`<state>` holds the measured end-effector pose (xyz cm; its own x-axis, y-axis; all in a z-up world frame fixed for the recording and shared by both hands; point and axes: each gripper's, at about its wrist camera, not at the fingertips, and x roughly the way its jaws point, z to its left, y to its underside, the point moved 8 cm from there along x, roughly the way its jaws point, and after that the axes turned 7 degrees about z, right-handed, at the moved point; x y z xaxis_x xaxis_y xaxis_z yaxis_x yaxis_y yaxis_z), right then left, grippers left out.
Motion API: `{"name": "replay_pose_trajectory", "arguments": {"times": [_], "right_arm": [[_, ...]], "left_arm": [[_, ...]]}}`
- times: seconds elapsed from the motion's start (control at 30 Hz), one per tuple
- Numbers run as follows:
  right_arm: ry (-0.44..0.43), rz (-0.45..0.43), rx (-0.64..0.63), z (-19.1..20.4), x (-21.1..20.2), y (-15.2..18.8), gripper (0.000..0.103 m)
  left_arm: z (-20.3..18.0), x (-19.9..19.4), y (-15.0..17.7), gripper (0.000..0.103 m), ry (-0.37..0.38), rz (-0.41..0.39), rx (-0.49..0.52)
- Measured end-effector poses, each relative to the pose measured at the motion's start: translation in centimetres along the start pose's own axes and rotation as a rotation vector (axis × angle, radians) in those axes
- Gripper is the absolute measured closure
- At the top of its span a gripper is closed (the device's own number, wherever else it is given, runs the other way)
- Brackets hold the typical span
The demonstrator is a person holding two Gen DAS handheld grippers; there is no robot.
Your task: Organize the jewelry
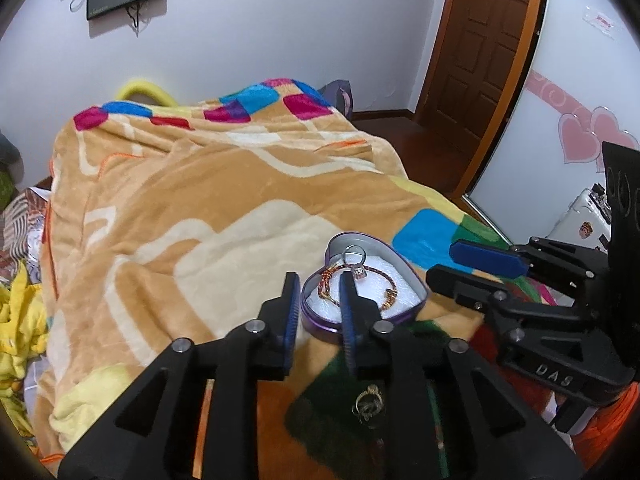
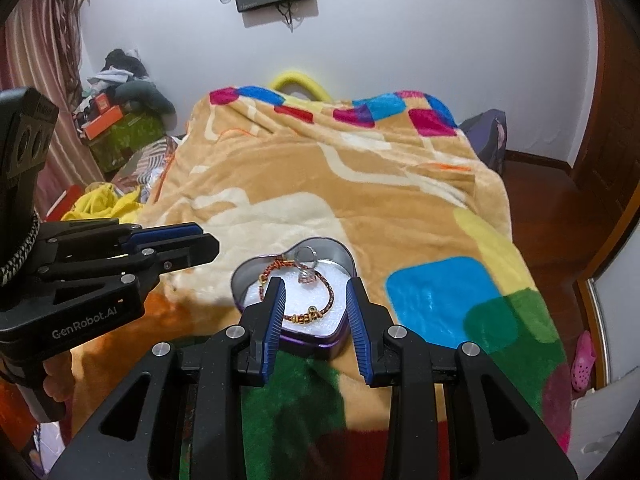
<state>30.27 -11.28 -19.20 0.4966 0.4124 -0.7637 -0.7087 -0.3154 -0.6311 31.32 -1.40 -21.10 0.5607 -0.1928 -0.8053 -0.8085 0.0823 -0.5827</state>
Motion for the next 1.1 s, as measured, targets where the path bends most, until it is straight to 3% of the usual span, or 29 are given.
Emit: {"name": "replay_pose_trajectory", "arguments": {"times": [0.27,0.57,1.1], "right_arm": [[0.008,-0.032,-0.004,0.9,-2.8,0.9,0.07],[0.007,-0.015,-0.012,2.2,-3.8,3.4,0.07],[0.005,0.081,0.011,2.5,-2.1,8.6,0.07]], "left_arm": [[-1.0,-3.5,1.5,0.065,-0.014,-0.028,0.038],[-1.4,-5.1,5.1,0.062,-0.019,-0.001,0.048],[-2.8,-1.4,11.6,0.062,0.029,0.153,0.022]]}}
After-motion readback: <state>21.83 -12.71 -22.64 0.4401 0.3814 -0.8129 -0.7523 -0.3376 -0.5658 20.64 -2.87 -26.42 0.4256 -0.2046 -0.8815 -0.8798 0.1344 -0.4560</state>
